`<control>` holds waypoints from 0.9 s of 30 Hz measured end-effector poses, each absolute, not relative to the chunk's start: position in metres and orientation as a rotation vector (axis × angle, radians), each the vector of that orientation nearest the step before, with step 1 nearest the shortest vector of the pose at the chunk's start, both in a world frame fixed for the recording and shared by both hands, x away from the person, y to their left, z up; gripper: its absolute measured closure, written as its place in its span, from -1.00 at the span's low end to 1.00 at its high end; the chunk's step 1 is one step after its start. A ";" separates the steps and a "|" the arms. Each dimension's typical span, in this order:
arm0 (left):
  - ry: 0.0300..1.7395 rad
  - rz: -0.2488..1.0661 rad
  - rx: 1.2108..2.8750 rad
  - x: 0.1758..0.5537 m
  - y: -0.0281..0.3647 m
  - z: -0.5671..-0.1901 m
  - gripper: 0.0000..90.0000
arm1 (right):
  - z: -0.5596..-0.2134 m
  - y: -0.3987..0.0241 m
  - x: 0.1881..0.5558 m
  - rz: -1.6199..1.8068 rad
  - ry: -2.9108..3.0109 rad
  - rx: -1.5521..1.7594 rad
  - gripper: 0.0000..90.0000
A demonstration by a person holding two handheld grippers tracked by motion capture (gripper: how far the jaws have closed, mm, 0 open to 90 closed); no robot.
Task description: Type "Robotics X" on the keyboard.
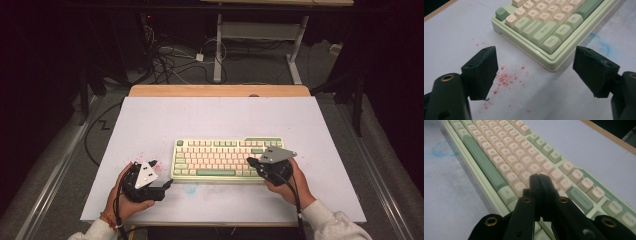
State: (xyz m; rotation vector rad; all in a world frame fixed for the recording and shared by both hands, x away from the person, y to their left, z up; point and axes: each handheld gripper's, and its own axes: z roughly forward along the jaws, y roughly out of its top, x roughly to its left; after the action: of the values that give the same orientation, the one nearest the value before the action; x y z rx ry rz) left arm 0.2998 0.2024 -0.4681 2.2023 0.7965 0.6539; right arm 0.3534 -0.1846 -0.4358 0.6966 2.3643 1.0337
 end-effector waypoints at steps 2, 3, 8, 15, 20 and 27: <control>0.798 0.649 2.205 0.301 0.202 -0.470 -0.58 | -0.437 -0.176 0.361 1.028 2.377 0.693 1.00; 0.794 0.648 2.209 0.301 0.202 -0.470 -0.58 | -0.437 -0.172 0.364 1.019 2.383 0.686 1.00; 0.784 0.649 2.219 0.300 0.201 -0.471 -0.58 | -0.437 -0.156 0.380 1.003 2.400 0.667 1.00; 0.783 0.662 2.235 0.299 0.200 -0.472 -0.58 | -0.444 -0.145 0.390 0.969 2.428 0.672 1.00; 0.781 0.658 2.244 0.301 0.199 -0.473 -0.58 | -0.449 -0.142 0.394 0.929 2.437 0.692 1.00; 0.775 0.658 2.269 0.300 0.198 -0.475 -0.58 | -0.454 -0.139 0.397 0.869 2.456 0.694 1.00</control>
State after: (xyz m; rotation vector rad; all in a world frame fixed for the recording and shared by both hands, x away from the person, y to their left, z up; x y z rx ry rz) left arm 0.3001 0.1977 -0.4748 2.2693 0.7755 0.6582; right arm 0.3968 -0.1390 -0.4541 0.6937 2.4565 0.8693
